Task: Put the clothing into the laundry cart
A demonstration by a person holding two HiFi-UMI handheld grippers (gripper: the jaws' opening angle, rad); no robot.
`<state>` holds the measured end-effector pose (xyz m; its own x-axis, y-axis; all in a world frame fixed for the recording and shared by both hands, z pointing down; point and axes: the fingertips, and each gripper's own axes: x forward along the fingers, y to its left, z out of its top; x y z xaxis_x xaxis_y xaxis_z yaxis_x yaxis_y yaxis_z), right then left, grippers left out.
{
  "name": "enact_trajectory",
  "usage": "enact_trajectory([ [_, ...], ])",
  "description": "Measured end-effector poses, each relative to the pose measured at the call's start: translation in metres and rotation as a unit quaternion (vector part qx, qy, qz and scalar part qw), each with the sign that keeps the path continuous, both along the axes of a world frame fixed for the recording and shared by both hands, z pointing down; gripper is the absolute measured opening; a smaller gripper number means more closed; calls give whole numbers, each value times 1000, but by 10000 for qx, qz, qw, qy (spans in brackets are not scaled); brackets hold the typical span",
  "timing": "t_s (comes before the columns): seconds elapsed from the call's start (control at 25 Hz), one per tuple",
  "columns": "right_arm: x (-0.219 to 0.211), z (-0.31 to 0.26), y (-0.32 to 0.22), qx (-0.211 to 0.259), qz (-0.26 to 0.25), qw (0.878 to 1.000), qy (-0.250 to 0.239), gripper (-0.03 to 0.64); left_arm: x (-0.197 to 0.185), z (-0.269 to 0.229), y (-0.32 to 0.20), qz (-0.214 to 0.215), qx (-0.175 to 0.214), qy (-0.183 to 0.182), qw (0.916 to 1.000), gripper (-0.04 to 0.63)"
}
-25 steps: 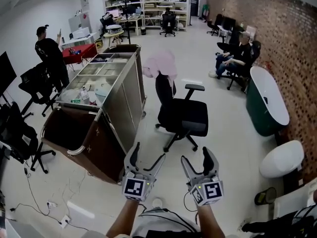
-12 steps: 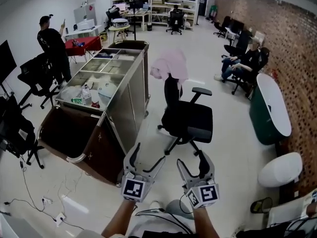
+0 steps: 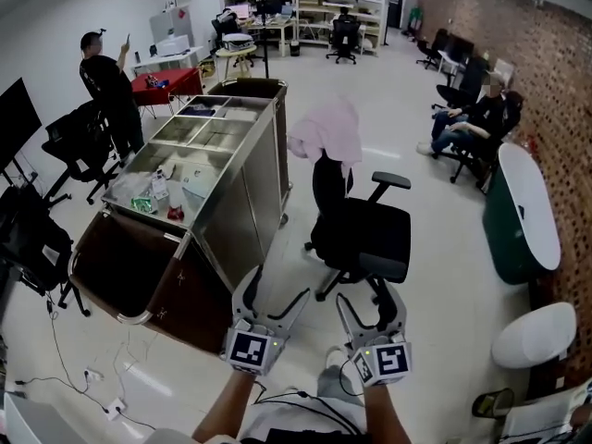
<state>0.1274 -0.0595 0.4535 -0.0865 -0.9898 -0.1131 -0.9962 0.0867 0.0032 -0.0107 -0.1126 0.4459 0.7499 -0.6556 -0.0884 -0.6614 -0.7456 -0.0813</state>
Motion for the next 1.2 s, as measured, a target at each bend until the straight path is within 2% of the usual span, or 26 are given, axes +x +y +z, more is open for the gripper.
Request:
enact_trajectory([
  [0.2,56,-20,-52,216,-15,9998,-51,391,47,-18,-37,-62,129,81,9999,400],
  [0.32,80,-30,-83,333,-224,9992,-33,391,72,-29,-63,-234,218,167,9993,400],
  [0.48,102,-30,-113,338,-568,9978,7,377,102,-25,-92,-389,380,55,9985,400],
  [0.72,144,-28,-138,294,-807,9963,-49,377,142,-33,-110,-689,218,228,9971,400],
  [0.8,151,-22,-143,288,-1005,9945,-37,376,151,-28,-111,-752,177,150,9969,400],
  [0.96,137,-23,-151,310,-1650,9856,191,376,164,-20,-123,-816,85,67,9966,400],
  [1.2,155,-20,-170,380,-1532,9872,214,376,183,-21,-139,-667,111,15,9977,400],
])
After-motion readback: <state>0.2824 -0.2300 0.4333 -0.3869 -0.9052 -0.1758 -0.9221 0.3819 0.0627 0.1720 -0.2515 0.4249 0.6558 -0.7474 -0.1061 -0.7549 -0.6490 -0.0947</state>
